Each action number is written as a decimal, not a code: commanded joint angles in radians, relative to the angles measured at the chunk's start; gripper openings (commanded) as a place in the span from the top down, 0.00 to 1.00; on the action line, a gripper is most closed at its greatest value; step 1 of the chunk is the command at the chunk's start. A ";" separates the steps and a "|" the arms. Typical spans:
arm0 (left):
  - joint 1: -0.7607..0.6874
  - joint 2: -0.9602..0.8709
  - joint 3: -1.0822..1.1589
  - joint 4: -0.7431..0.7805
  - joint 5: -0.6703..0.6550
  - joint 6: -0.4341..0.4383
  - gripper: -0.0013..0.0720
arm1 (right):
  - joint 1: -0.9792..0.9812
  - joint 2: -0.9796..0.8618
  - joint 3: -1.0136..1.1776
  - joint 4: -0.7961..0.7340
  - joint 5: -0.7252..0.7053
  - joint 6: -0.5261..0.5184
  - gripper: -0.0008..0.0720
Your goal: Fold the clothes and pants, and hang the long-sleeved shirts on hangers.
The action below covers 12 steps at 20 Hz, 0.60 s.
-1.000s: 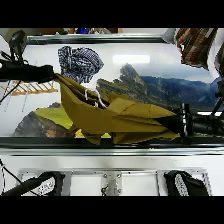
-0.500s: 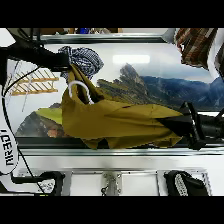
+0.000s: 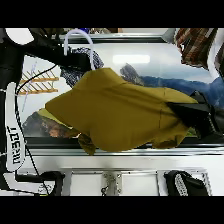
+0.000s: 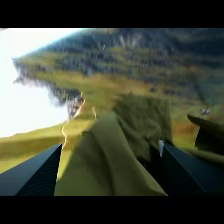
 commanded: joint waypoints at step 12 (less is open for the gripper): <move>0.239 0.451 -0.234 0.004 0.292 -0.008 0.96 | -0.165 0.011 0.134 -0.049 -0.664 -0.330 0.97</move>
